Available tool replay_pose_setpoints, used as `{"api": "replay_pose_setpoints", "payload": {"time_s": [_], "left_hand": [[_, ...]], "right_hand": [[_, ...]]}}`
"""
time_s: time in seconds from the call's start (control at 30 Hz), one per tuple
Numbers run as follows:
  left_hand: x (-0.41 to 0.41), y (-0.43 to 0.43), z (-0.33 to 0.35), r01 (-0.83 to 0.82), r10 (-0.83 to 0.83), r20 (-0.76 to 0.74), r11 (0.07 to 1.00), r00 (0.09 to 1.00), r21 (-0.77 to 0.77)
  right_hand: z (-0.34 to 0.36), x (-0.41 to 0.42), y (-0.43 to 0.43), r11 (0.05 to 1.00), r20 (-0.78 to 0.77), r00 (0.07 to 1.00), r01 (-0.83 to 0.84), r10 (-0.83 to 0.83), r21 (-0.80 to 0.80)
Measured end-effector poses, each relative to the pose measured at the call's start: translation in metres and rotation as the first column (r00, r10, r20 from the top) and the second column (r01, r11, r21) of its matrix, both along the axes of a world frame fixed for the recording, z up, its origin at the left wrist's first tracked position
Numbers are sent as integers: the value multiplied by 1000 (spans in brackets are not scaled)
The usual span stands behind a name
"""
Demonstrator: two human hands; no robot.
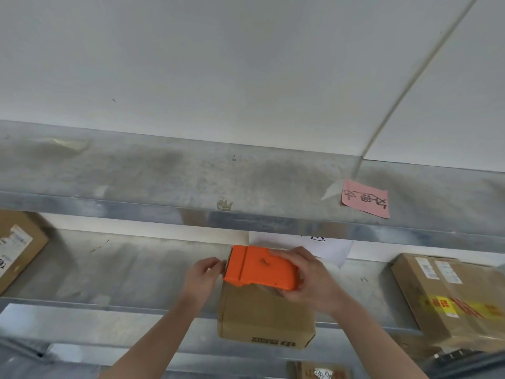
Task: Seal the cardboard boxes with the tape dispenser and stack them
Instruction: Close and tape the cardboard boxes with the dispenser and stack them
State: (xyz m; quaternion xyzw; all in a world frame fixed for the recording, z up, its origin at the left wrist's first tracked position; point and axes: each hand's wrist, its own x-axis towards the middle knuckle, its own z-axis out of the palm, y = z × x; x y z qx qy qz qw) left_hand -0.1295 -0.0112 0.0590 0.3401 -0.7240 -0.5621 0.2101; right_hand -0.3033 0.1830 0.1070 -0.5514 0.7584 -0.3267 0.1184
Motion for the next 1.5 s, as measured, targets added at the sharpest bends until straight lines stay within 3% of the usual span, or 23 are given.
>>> {"api": "replay_pose_setpoints", "payload": {"time_s": [0.1, 0.2, 0.3, 0.47, 0.8, 1.3, 1.5], "left_hand": [[-3, -4, -1, -76, 85, 14, 938, 996, -339], [8, -28, -9, -191, 221, 10, 864, 975, -467], [18, -42, -28, -99, 199, 115, 814, 973, -573], [8, -32, -43, -28, 217, 272, 826, 937, -563], [6, -30, -72, 79, 198, 466, 856, 862, -511], [-9, -18, -113, -4, 161, 332, 904, 929, -428], [-16, -2, -116, -170, 216, 246, 966, 945, -194]], "right_hand": [[12, -15, 5, 997, -58, 998, 14, -10, 76], [17, -40, 21, 987, -137, 990, 37, -16, 156], [12, -58, 34, 976, -160, 987, 22, 13, 217], [-4, -64, 35, 950, -219, 972, -9, 82, 312], [-14, -71, 28, 936, -222, 969, -24, 108, 351], [-29, -70, 26, 959, -95, 995, -7, 35, 283], [-33, -68, 27, 961, -99, 994, -11, 39, 275]]}}
